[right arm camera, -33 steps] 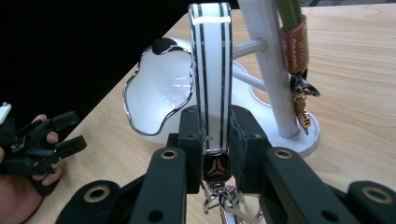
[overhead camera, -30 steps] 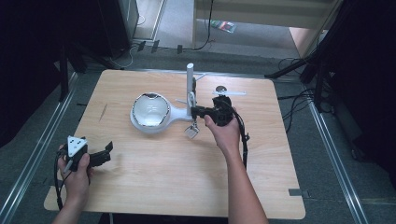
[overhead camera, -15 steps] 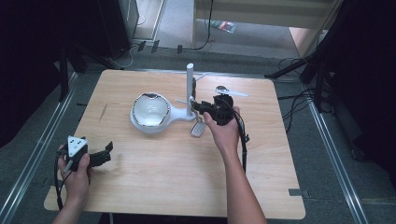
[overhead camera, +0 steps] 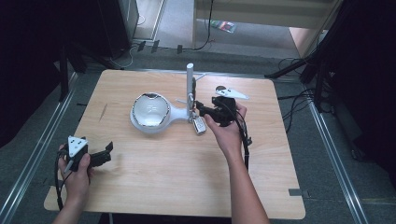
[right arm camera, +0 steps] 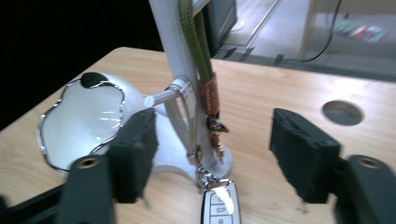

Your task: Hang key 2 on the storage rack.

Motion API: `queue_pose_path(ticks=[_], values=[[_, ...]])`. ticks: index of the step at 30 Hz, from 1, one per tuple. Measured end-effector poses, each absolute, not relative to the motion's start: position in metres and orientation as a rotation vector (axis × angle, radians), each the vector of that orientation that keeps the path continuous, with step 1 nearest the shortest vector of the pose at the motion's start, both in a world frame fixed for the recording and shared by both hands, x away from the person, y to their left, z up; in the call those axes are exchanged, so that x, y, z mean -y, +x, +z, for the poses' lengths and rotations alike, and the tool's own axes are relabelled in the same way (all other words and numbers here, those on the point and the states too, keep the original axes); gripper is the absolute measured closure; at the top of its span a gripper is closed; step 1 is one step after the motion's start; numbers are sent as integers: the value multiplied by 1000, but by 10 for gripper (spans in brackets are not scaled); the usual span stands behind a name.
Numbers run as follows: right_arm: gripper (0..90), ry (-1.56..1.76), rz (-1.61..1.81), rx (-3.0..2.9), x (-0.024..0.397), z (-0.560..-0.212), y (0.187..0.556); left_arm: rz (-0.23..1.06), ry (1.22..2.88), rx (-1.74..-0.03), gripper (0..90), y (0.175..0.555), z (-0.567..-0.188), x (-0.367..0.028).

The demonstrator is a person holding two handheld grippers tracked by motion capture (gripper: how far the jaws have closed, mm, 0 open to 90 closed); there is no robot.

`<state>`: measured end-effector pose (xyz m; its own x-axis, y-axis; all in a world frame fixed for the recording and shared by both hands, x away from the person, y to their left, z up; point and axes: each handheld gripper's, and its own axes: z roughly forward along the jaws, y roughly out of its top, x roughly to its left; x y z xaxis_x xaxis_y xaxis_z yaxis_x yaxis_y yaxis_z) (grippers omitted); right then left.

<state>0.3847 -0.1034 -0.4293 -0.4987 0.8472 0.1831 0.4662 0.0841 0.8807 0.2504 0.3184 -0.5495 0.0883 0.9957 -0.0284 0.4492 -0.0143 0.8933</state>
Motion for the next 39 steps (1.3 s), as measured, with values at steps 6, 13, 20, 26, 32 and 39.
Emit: queue_pose_path(ticks=[6,13,20,26,32,39], values=[[59,1304,1192,-1954,105,-425,374,874,1580,-1472,0,251,-550,-318],[0,1315,1199,-1933,122,-427,366,875,1579,-1469,0,251,-550,-319],[0,1295,1135,-1932,135,-435,357,876,1581,-1469,0,251,-550,-318],[0,1298,1131,-1919,148,-440,350,880,1580,-1468,0,251,-550,-318],[0,1300,1111,-1915,160,-449,343,880,1581,-1467,0,251,-550,-318],[0,1335,1100,-1911,174,-462,336,880,1581,-1469,0,251,-550,-318]])
